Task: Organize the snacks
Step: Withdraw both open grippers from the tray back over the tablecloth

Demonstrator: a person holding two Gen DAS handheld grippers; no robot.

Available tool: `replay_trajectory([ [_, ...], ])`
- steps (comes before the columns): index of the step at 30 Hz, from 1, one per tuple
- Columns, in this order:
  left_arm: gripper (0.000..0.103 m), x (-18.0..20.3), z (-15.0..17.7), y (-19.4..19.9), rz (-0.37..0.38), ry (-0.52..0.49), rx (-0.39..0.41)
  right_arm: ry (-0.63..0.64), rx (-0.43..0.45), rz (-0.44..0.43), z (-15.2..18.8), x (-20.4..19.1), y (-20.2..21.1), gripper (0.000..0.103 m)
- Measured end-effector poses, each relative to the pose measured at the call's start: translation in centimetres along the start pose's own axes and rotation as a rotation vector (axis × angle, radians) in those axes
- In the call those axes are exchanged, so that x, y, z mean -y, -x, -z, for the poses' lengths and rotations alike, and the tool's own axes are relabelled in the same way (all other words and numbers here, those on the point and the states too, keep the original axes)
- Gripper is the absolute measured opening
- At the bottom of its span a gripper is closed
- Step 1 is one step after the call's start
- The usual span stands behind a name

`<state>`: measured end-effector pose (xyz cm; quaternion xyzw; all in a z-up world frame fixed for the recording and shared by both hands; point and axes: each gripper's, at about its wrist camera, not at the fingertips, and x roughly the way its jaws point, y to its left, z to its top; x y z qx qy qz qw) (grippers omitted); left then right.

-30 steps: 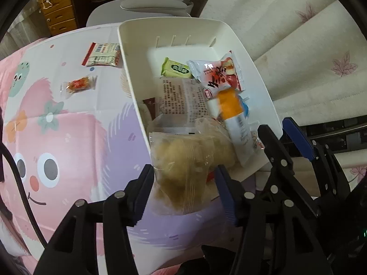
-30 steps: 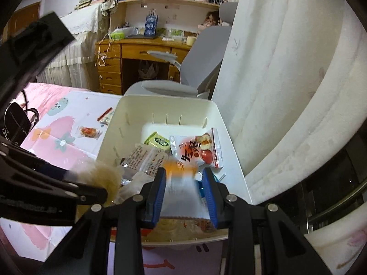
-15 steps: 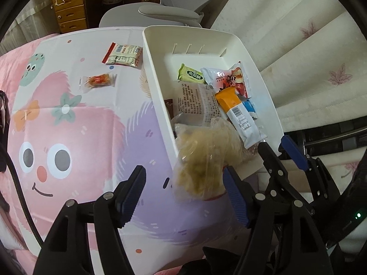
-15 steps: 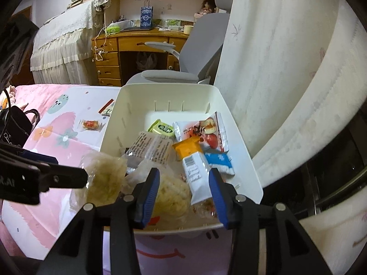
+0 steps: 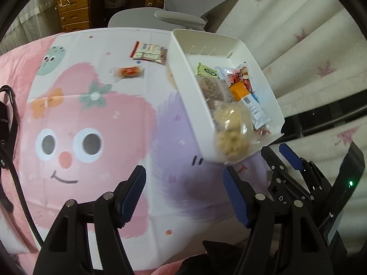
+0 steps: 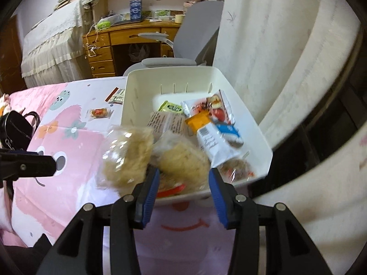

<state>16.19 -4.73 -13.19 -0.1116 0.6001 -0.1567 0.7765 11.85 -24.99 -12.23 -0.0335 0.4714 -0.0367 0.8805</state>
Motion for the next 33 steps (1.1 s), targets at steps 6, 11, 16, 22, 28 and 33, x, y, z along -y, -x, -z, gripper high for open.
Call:
replay_trajectory([
  [6, 0.068, -4.0, 1.7, 2.9, -0.007, -0.038, 0.002, -0.107, -0.032, 0.002, 1.6, -2.9, 1.6, 0.044],
  [11, 0.069, -7.6, 2.4, 4.8, -0.027, -0.064, 0.004, -0.206, -0.048, 0.015, 3.0, -5.5, 2.5, 0.045],
  [16, 0.071, -11.4, 2.6, 6.7, -0.053, -0.098, 0.013, -0.291, -0.072, 0.008, 4.3, -8.2, 2.7, 0.046],
  [22, 0.072, -14.7, 1.9, 8.1, -0.082, -0.156, 0.016, -0.339, -0.091, 0.003, 5.5, -12.0, 2.6, 0.047],
  [28, 0.077, -16.2, -0.2, 8.7, -0.105, -0.21, 0.02, -0.344, -0.11, -0.015, 5.7, -14.9, 2.2, 0.052],
  [33, 0.079, -16.3, -2.8, 8.8, -0.098, -0.257, 0.018, -0.307, -0.094, -0.043, 4.7, -16.7, 2.2, 0.058],
])
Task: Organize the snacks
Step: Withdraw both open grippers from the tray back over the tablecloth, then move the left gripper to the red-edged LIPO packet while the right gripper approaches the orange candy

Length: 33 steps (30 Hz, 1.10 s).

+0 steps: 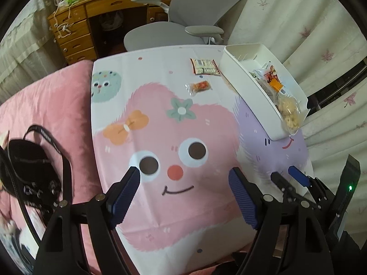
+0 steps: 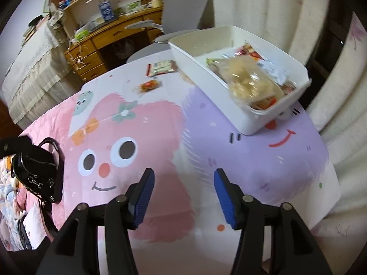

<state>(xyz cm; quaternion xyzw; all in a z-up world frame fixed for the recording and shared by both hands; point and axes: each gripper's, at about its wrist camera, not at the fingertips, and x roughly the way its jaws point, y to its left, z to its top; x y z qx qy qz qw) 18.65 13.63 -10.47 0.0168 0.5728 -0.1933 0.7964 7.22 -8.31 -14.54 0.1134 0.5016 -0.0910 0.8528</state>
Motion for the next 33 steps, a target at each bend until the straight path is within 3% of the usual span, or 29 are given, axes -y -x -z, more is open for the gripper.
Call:
replay_trajectory([
  [6, 0.079, -0.3, -4.3, -0.8, 0.013, -0.063, -0.007, 0.034, 0.019, -0.047, -1.4, -1.6, -0.7, 0.062],
  [17, 0.081, 0.6, -13.6, -4.3, -0.038, -0.218, -0.013, 0.08, 0.085, -0.112, -5.7, -3.4, -4.5, 0.069],
  [28, 0.083, 3.0, -21.6, -12.4, -0.055, -0.312, -0.057, 0.193, 0.16, -0.103, -9.9, -5.6, -10.0, 0.076],
  [33, 0.083, 3.9, -24.2, -17.1, -0.027, -0.318, -0.097, 0.244, 0.181, -0.095, -11.0, -6.4, -12.6, 0.077],
])
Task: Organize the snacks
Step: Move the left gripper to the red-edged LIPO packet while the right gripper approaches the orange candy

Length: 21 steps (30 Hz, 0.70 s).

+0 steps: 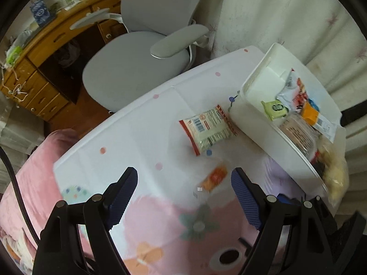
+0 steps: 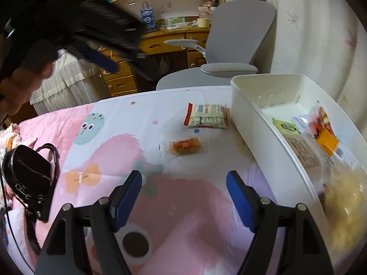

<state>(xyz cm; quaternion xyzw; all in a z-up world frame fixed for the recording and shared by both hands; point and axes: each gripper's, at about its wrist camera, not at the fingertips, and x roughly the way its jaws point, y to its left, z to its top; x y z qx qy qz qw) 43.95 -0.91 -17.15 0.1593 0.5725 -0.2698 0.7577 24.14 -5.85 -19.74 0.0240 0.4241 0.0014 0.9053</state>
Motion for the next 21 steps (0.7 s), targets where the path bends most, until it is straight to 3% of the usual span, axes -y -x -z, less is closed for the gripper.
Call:
replay_trajectory([
  [10, 0.083, 0.6, -3.3, -7.2, 0.068, 0.044, -0.061, 0.053, 0.009, 0.019, 0.0, 0.1, -4.9, 0.081],
  [21, 0.083, 1.5, -5.9, -12.9, 0.061, 0.088, -0.128, 0.053, -0.008, 0.019, -0.2, 0.2, -8.4, 0.084],
])
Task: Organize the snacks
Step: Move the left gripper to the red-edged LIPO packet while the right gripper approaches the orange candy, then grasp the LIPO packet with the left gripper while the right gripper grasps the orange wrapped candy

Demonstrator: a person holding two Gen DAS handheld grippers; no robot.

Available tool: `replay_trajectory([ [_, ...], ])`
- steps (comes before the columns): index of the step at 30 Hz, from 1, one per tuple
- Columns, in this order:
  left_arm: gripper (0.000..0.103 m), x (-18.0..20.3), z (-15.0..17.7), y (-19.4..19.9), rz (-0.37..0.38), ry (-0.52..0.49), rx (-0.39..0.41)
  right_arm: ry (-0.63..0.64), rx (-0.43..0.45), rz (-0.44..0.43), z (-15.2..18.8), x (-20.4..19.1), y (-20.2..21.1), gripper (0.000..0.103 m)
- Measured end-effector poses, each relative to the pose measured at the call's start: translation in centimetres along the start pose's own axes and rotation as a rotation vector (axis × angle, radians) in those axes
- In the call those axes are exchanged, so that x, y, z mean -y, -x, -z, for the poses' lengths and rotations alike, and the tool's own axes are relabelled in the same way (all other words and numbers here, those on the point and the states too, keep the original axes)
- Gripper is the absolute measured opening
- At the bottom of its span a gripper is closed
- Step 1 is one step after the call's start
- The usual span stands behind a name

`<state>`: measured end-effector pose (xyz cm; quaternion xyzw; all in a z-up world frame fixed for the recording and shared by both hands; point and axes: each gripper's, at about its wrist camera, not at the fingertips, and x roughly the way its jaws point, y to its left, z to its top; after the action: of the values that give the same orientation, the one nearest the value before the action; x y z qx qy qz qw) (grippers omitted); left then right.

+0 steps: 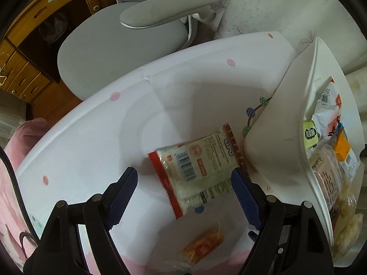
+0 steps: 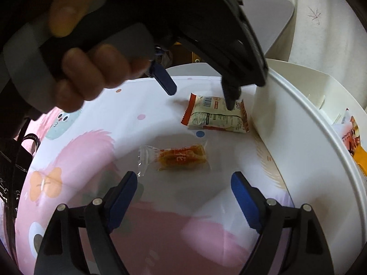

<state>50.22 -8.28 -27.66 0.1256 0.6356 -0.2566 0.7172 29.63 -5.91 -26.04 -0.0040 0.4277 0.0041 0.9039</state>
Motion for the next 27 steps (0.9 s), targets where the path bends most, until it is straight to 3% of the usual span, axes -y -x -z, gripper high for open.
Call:
replay_trajectory([
  [17, 0.089, 0.4, -0.7, -1.3, -0.011, -0.037, 0.015, 0.035, -0.034, 0.002, -0.6, -1.0, -2.0, 0.084],
  [27, 0.091, -1.4, 0.2, -1.1, -0.026, 0.007, -0.011, 0.08, -0.027, 0.002, -1.0, -2.4, -2.4, 0.084],
])
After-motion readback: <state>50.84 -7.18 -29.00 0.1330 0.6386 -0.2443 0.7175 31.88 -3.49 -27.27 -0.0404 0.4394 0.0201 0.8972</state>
